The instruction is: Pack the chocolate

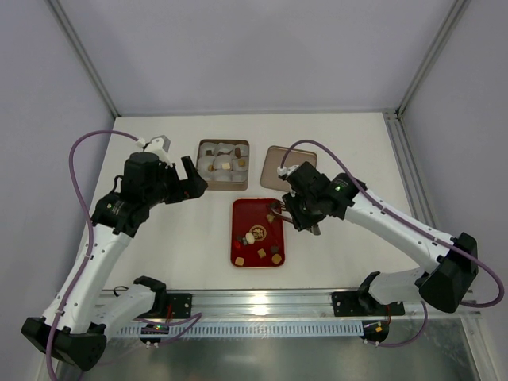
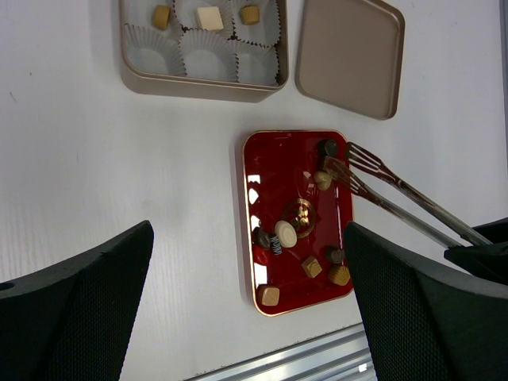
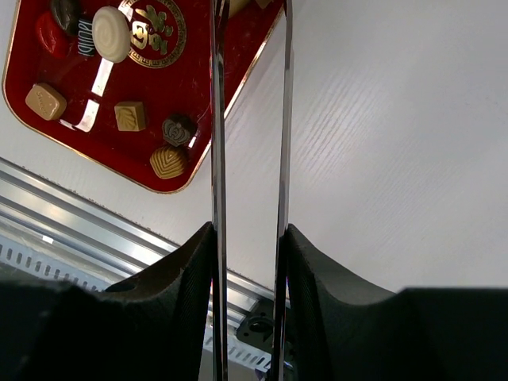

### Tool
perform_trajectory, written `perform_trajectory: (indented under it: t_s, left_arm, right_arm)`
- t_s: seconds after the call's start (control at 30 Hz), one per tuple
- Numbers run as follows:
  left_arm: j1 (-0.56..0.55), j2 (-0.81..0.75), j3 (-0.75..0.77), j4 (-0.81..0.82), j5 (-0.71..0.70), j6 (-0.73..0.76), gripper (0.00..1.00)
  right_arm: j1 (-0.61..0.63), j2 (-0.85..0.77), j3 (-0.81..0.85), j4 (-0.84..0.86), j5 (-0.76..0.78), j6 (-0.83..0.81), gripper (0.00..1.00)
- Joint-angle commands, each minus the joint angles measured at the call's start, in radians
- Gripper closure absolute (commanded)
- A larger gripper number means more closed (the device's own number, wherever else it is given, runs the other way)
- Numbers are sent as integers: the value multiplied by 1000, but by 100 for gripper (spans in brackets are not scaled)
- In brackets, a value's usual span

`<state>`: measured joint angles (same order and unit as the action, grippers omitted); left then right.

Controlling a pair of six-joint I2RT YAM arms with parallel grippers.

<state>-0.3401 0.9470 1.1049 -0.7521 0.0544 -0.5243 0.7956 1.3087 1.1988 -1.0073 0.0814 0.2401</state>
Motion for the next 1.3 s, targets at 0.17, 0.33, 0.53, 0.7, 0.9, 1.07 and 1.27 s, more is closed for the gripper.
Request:
perform_trajectory:
  t_s: [0.17,0.33,0.53,0.7,0.9,1.07,1.27]
  left_arm:
    - [-4,-4,-5,33,12,-3,0]
    - [-2,-7,-5,31,7,0,0]
    - [-2,-7,-7,31,2,3,0]
    - [-2,-7,-11,31,5,0,0]
    - [-2,-8,-14,34,7,0,0]
    - [-4,-8,-16,34,4,0,0]
    - [-2,-11,-16,34,4,-2,0]
  right_arm:
    - [5,41,-10,35,-9,-25,59]
    - [5,64,-10,47,-14,-22,59]
    - [5,73,-1,24,-15,-19,62]
    - [5,57,15,1,-41,-22,62]
    - [5,44,35,-13,-69,-22,62]
    - [5,38,44,-30,-69,-25,62]
    - [5,44,41,-40,-48,-25,61]
